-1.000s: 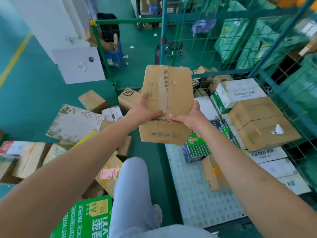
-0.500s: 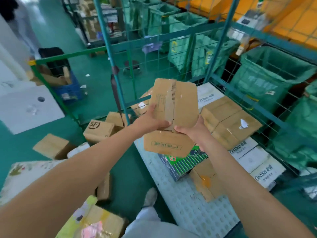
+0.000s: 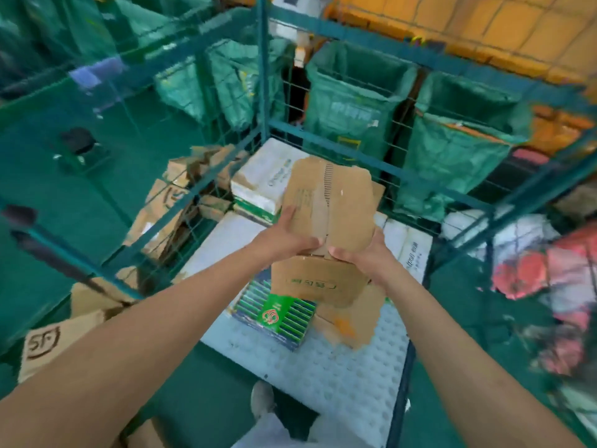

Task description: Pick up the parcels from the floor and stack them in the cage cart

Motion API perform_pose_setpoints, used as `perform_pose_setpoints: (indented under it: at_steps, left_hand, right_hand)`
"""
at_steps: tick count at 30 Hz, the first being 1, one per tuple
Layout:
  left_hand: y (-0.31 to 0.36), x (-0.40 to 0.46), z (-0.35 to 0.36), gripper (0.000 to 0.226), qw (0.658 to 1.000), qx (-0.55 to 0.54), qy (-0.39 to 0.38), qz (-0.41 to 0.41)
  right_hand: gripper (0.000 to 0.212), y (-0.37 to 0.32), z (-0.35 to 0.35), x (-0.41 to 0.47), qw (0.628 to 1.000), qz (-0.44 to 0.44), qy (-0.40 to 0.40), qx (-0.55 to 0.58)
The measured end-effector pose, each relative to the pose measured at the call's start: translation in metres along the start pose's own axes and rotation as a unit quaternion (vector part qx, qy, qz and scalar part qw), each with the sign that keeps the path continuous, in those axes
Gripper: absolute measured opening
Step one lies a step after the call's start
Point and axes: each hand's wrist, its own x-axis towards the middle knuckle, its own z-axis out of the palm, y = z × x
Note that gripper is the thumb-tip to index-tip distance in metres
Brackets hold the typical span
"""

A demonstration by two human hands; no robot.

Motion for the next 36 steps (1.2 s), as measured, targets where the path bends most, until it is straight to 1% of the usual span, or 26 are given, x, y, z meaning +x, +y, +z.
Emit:
perform_pose_setpoints:
  at_steps: [3, 5, 7, 10, 12, 14, 16, 17, 19, 21, 24, 29, 30, 34, 36]
  left_hand:
    - [0.025, 0.027, 0.026, 0.122, 0.998, 0.021, -0.06, 0.023]
    - [0.042, 0.042, 0.048, 0.114, 0.995, 0.029, -0.092, 0.038]
    - [0.053, 0.052, 0.068, 0.108, 0.991, 0.042, -0.115, 0.045]
    - [0.069, 0.071, 0.105, 0.119, 0.985, 0.063, -0.153, 0.043]
    - [0.077, 0.083, 0.13, 0.118, 0.983, 0.068, -0.168, 0.033]
    - [0.082, 0.094, 0.151, 0.112, 0.981, 0.075, -0.18, 0.027]
    - [0.085, 0.105, 0.17, 0.109, 0.978, 0.086, -0.19, 0.026]
    - [0.086, 0.112, 0.18, 0.109, 0.977, 0.086, -0.195, 0.024]
    - [0.086, 0.13, 0.2, 0.111, 0.975, 0.078, -0.208, 0.014]
    - [0.086, 0.145, 0.214, 0.108, 0.974, 0.079, -0.212, 0.012]
    - [0.085, 0.165, 0.228, 0.106, 0.973, 0.083, -0.216, 0.017]
    - [0.076, 0.22, 0.251, 0.104, 0.969, 0.07, -0.236, 0.008]
    - [0.077, 0.227, 0.252, 0.104, 0.97, 0.066, -0.235, 0.009]
    - [0.068, 0.27, 0.268, 0.104, 0.972, 0.067, -0.225, 0.017]
    - [0.063, 0.295, 0.279, 0.105, 0.974, 0.05, -0.22, 0.022]
  right_hand:
    - [0.117, 0.024, -0.028, 0.006, 0.998, 0.039, 0.032, 0.03]
    - [0.114, 0.043, -0.048, 0.007, 0.994, 0.077, 0.046, 0.055]
    - [0.114, 0.06, -0.063, 0.009, 0.991, 0.096, 0.06, 0.077]
    - [0.118, 0.089, -0.088, 0.019, 0.984, 0.126, 0.061, 0.112]
    - [0.12, 0.108, -0.105, 0.027, 0.979, 0.151, 0.054, 0.126]
    - [0.11, 0.123, -0.119, 0.034, 0.977, 0.165, 0.044, 0.128]
    - [0.092, 0.138, -0.131, 0.044, 0.975, 0.171, 0.041, 0.138]
    - [0.086, 0.147, -0.136, 0.05, 0.973, 0.175, 0.04, 0.144]
    - [0.082, 0.164, -0.144, 0.065, 0.971, 0.182, 0.039, 0.148]
    - [0.085, 0.176, -0.148, 0.079, 0.968, 0.189, 0.038, 0.157]
    - [0.097, 0.189, -0.15, 0.098, 0.966, 0.194, 0.041, 0.166]
    - [0.091, 0.213, -0.144, 0.15, 0.956, 0.237, 0.048, 0.169]
    - [0.093, 0.213, -0.145, 0.156, 0.956, 0.238, 0.048, 0.166]
    - [0.114, 0.224, -0.143, 0.201, 0.955, 0.246, 0.053, 0.157]
    - [0.123, 0.232, -0.143, 0.228, 0.951, 0.261, 0.058, 0.152]
